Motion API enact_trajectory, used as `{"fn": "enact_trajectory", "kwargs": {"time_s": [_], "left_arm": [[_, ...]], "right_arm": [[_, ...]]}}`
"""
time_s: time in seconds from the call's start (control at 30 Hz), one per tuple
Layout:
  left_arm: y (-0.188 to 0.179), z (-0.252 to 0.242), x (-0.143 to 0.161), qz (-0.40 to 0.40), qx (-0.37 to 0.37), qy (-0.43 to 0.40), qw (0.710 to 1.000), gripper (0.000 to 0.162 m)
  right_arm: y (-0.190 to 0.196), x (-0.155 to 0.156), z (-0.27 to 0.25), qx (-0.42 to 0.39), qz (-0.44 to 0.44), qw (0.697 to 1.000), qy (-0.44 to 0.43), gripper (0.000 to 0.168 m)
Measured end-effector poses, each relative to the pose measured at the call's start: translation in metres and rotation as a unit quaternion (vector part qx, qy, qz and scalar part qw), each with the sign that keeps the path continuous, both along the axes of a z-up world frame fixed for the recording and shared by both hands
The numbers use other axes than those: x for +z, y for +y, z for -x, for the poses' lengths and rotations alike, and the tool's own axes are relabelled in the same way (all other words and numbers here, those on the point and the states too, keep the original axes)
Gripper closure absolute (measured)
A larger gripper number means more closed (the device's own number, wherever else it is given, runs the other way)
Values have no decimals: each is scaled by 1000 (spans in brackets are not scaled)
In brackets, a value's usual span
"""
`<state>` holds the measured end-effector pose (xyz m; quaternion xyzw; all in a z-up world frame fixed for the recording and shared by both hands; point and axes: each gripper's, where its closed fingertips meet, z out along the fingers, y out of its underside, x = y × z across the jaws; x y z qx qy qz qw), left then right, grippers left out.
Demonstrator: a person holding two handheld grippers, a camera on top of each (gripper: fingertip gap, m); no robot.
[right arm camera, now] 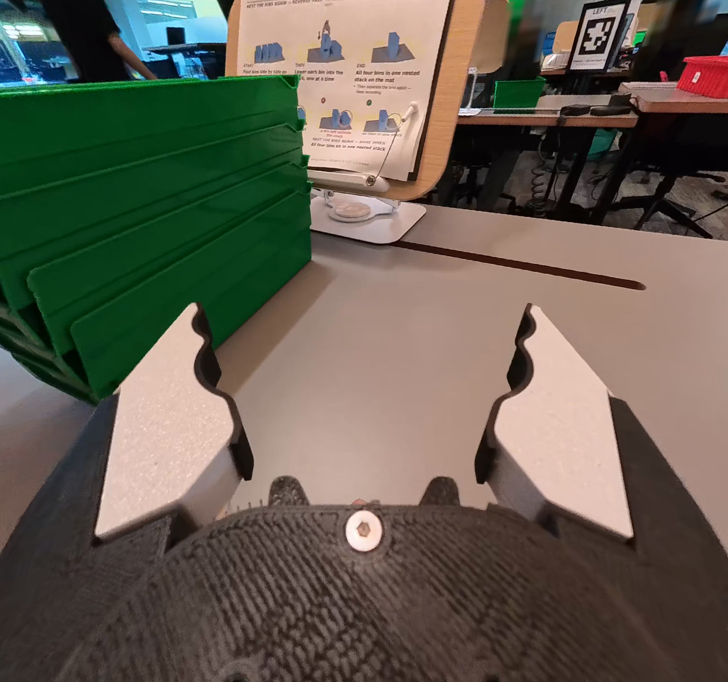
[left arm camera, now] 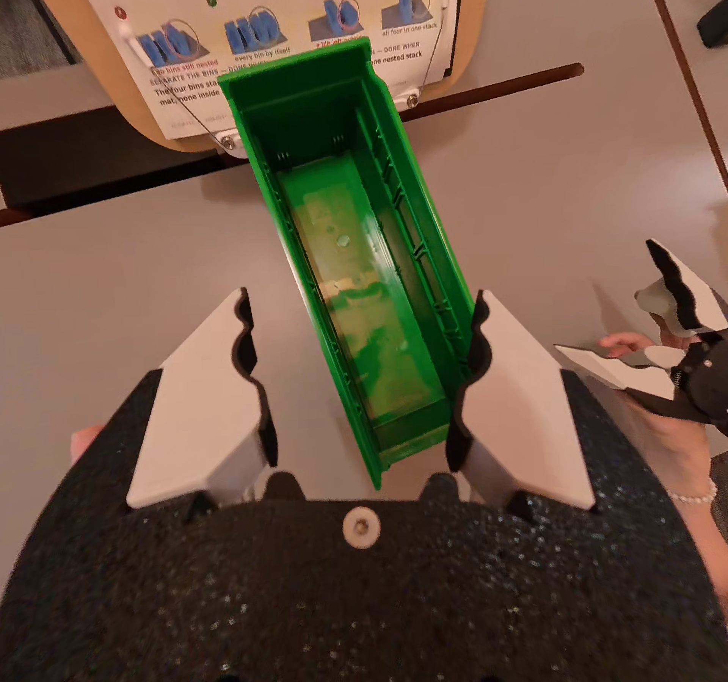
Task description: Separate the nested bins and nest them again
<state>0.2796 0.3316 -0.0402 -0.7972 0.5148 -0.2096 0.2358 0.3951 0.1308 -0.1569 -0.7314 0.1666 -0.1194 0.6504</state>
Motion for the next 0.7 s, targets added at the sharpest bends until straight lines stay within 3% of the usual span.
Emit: {"fn": "enact_trajectory", "kwargs": {"time_s": [0.37, 0.7], "left_arm": [[-13, -19, -3, 18, 10, 42, 999, 43], [1, -33, -38, 4, 49, 155, 987, 30]], "right_arm": [[-2, -1, -2, -5, 8, 1000, -4, 20], [1, 1, 3, 3, 7, 1000, -6, 19]]}}
